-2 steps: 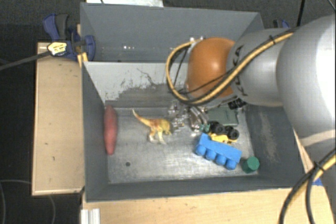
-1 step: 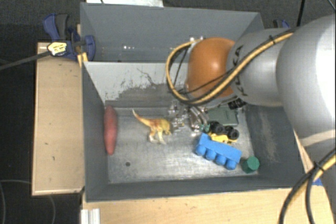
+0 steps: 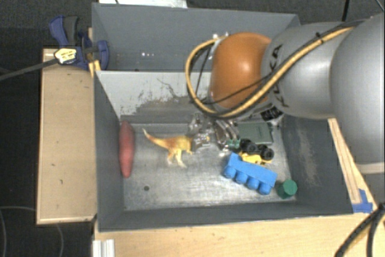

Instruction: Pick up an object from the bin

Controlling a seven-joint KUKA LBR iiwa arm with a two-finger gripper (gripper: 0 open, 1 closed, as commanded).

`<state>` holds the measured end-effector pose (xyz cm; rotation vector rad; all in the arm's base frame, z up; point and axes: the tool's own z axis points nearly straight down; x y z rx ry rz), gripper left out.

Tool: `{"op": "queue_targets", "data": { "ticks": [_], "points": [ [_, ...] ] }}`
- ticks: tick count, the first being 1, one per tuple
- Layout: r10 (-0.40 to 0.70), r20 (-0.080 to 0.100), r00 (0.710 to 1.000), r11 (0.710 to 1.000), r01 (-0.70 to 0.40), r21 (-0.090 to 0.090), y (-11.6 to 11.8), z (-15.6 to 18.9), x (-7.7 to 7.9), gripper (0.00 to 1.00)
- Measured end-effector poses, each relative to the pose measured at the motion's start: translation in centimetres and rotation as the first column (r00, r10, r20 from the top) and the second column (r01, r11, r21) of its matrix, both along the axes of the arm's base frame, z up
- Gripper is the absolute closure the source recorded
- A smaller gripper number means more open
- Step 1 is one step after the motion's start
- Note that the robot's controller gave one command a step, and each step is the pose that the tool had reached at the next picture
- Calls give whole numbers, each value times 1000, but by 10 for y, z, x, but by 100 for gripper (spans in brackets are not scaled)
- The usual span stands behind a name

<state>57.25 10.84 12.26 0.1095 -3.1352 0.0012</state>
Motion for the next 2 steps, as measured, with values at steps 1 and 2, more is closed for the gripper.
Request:
{"op": "queue_targets", "data": {
  "ticks": [1,2],
  "points": [
    [1,10,1000,1000,-1,4,-12,27,2,100],
    [-11,4,1000,1000,11,0,8,70,10,100]
  ]
}}
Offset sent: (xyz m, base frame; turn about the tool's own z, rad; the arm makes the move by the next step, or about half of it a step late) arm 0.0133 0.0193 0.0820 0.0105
